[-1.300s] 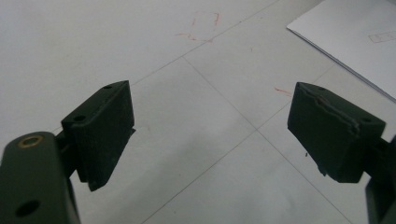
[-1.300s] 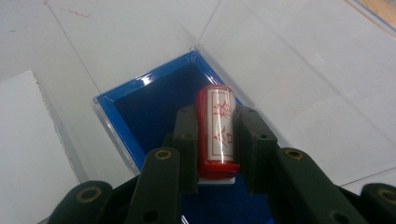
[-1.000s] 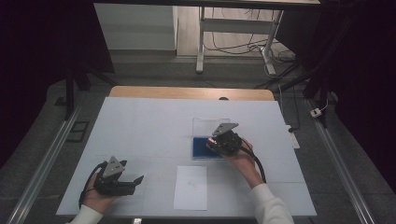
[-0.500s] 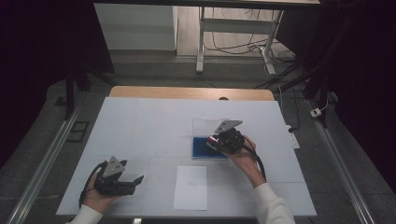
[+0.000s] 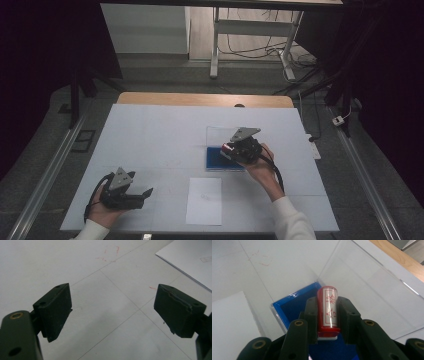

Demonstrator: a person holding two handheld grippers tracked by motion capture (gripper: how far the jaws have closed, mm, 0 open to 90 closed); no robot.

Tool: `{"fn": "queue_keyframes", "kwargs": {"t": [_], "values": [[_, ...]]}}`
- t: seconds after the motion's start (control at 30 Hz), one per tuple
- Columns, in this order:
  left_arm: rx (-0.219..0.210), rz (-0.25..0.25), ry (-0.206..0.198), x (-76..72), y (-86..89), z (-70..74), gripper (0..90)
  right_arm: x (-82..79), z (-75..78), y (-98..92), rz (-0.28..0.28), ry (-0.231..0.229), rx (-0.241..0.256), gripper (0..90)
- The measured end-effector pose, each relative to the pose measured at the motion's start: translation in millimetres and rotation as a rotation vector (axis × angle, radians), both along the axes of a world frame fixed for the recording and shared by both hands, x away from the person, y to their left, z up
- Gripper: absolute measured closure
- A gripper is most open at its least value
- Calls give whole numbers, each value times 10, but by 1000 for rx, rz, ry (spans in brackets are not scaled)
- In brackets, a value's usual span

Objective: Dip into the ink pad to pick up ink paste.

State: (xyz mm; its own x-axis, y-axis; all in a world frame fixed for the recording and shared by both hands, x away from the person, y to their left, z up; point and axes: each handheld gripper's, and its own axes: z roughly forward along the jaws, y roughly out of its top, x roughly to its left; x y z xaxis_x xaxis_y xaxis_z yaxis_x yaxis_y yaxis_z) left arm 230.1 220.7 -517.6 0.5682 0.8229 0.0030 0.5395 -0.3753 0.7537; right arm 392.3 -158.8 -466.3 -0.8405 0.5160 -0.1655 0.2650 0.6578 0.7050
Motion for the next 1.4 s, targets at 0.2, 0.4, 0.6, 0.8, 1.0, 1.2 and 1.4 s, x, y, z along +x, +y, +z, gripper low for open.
{"fn": "queue_keyframes", "kwargs": {"t": [0.2, 0.4, 0.6, 0.8, 1.0, 1.2, 1.4], "values": [[3, -4, 0, 3, -11, -5, 152, 22, -62, 41, -10, 26, -8, 701], [6, -5, 0, 6, -7, -8, 153, 44, -96, 60, -12, 44, -21, 701], [8, -4, 0, 5, -8, -9, 153, 52, -129, 85, -7, 58, -29, 701], [7, -4, -1, 2, -5, -7, 153, 64, -153, 101, -15, 69, -34, 701], [9, -5, -1, -4, -7, -5, 153, 60, -145, 122, -21, 69, -61, 702], [12, -5, -1, -5, -13, -7, 153, 55, -148, 134, -19, 61, -75, 703], [9, -1, -3, -14, -10, -2, 153, 56, -171, 136, -35, 80, -67, 705]]}}
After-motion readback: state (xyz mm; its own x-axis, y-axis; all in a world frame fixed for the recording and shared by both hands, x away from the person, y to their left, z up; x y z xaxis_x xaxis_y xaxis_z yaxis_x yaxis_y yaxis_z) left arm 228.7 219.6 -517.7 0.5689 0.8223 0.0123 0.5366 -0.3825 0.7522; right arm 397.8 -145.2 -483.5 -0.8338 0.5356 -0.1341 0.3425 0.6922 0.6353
